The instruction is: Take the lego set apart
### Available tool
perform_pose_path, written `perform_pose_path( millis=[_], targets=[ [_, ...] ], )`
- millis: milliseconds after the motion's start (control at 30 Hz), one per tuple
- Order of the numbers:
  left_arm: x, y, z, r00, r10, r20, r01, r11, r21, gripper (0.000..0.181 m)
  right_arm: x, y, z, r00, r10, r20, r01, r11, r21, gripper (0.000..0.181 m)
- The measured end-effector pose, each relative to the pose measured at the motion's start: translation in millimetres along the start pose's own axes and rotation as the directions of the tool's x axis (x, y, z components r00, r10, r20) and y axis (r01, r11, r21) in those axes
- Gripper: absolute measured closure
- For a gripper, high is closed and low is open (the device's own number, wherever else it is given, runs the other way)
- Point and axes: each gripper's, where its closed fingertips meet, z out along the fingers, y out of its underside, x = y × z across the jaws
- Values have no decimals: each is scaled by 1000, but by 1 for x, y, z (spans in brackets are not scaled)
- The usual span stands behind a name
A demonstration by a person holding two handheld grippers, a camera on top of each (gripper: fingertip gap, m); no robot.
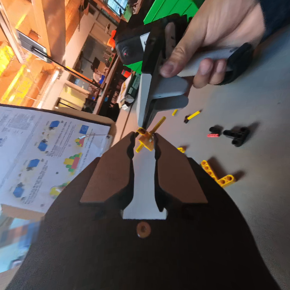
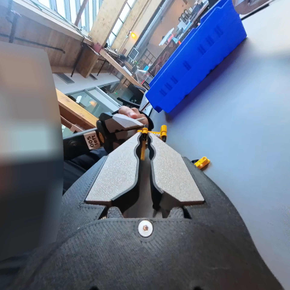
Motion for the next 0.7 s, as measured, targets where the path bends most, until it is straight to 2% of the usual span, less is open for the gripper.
perform_pose_path(
  millis=[33,133,200,333,400,467,533,600,700],
  targets=[
    [4,0,1,999,-41,-27,42,999,9,159,2,3,1,1000,0,-8,0,1000,-14,179],
    [11,1,4,983,-152,-107,155,988,22,158,5,7,0,1000,12,-18,-13,999,-41,179],
    [12,-1,2,975,-174,-135,181,983,41,158,4,9,-1,1000,5,-7,-5,998,-56,179],
    [17,2,0,963,-188,-195,197,980,31,159,7,15,2,995,-93,-45,87,988,-126,179],
    [19,2,-2,925,-280,-258,295,955,20,159,5,16,3,983,-175,-54,165,975,-151,178],
    [16,-5,-6,823,-451,-345,487,873,22,160,-5,12,3,967,-255,-25,249,958,-146,178],
    [8,-19,-15,671,-584,-457,675,736,51,161,-18,5,1,935,-356,-10,351,927,-130,176],
    [-2,-30,-24,538,-639,-550,794,604,76,160,-28,-2,-5,878,-478,-28,471,873,-124,174],
    [-13,-39,-32,453,-648,-612,862,495,113,160,-37,-8,-14,744,-662,-89,646,748,-153,169]
  ],
)
